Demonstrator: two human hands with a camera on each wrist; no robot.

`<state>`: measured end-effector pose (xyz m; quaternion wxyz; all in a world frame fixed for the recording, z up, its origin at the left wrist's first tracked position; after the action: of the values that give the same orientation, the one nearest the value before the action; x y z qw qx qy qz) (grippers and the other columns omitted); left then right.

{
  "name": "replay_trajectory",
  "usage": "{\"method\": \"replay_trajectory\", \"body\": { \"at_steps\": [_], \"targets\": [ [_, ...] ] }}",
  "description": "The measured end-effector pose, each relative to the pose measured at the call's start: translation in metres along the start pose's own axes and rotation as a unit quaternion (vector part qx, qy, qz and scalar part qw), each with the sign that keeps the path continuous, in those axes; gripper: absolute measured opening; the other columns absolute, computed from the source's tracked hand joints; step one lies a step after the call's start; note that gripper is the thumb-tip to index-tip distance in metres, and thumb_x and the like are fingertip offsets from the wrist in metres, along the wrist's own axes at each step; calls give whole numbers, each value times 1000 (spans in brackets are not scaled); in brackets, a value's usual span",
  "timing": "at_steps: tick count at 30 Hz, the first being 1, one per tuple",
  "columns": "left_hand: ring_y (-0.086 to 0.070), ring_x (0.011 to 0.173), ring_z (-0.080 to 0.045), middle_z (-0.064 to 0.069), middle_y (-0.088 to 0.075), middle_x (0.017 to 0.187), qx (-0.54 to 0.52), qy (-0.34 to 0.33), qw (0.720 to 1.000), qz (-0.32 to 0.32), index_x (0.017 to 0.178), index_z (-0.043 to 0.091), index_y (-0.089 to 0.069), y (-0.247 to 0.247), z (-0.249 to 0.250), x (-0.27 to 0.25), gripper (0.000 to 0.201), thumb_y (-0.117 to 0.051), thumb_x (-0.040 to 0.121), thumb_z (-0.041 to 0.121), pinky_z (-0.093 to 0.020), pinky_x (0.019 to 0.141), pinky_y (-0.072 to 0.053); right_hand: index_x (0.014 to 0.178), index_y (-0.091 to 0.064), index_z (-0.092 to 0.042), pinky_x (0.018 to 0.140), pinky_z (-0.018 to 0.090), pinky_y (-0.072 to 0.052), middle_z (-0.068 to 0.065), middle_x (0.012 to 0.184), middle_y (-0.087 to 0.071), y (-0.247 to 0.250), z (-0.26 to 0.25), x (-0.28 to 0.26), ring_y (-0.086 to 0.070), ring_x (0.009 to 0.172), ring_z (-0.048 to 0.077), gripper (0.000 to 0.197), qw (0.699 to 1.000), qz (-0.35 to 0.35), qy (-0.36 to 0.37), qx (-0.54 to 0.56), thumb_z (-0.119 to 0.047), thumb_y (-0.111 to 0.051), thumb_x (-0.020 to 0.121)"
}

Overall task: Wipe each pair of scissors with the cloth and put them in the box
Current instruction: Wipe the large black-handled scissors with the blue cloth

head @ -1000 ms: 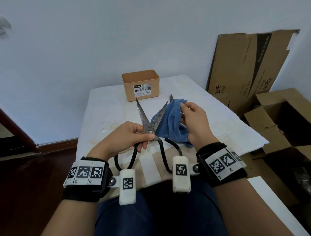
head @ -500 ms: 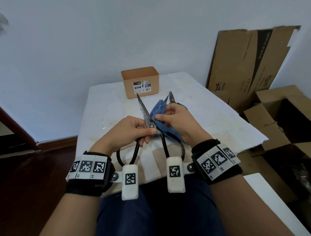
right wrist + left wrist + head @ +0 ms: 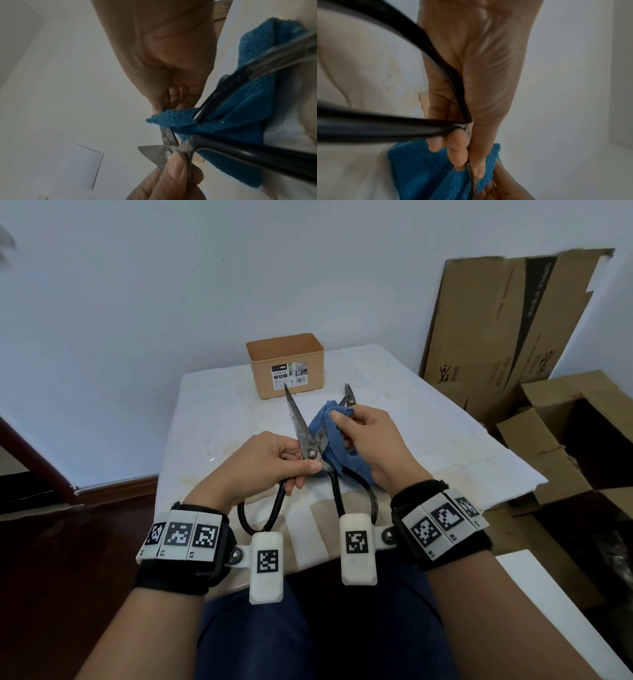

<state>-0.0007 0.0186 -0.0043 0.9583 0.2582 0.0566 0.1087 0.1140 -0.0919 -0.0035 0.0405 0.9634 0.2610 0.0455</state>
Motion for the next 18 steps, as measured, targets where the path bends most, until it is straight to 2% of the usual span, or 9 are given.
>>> {"method": "replay_trajectory", "body": {
  "at_steps": [3, 5, 8, 11, 13, 18],
  "targets": [
    [-58, 53, -17, -5, -62, 52, 7, -1, 1000, -4, 62, 11, -65, -1, -1, 1, 35, -77, 86, 34, -31, 75, -50, 101, -65, 6, 54, 19, -41, 9, 72, -52, 6, 2, 3, -44, 58, 11, 32, 1000, 19, -5, 3, -25, -58, 97],
    [-58, 53, -18, -8, -63, 53, 9, -1, 1000, -10, 61, 10, -65, -2, -1, 1, 36, -77, 85, 34, -32, 75, -51, 97, -67, 2, 54, 19, -41, 5, 69, -53, 10, 3, 5, -45, 58, 10, 30, 999, 28, -12, 8, -26, -57, 97],
    [-58, 54, -18, -13, -64, 58, 14, -4, 1000, -21, 63, 8, -66, -5, -3, 0, 37, -78, 85, 34, -37, 75, -52, 92, -69, -7, 59, 23, -44, 1, 68, -57, 15, 5, 8, -49, 60, 10, 25, 999, 36, -23, 15, -29, -58, 97],
    [-58, 55, -19, -22, -66, 65, 17, -6, 999, -28, 65, 6, -66, -6, -2, 0, 38, -77, 85, 36, -45, 78, -54, 93, -69, -6, 65, 28, -47, 4, 73, -59, 18, 7, 9, -52, 67, 14, 26, 998, 40, -28, 26, -30, -59, 96],
    [-58, 56, -19, -25, -66, 68, 17, -6, 999, -28, 64, 7, -65, -6, -1, -1, 38, -77, 85, 37, -43, 77, -53, 93, -68, -4, 66, 29, -48, 6, 74, -59, 19, 6, 10, -52, 68, 15, 27, 998, 45, -28, 35, -29, -59, 96],
    [-57, 54, -19, -11, -63, 57, 10, 3, 1000, -27, 63, 8, -66, -4, -1, 0, 36, -76, 86, 34, -35, 73, -50, 85, -66, -13, 62, 24, -47, 1, 71, -58, 20, 2, 12, -51, 64, 13, 22, 997, 50, -30, 50, -29, -57, 97]
  ]
}}
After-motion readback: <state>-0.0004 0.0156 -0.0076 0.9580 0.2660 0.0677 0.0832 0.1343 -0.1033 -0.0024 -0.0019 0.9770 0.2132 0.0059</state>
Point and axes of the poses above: each hand's wrist, its own x-axis towards the middle knuckle, its own y-axis out of the back of the hand, z = x × y, the point moved 9 cm from there along x, towards the middle knuckle
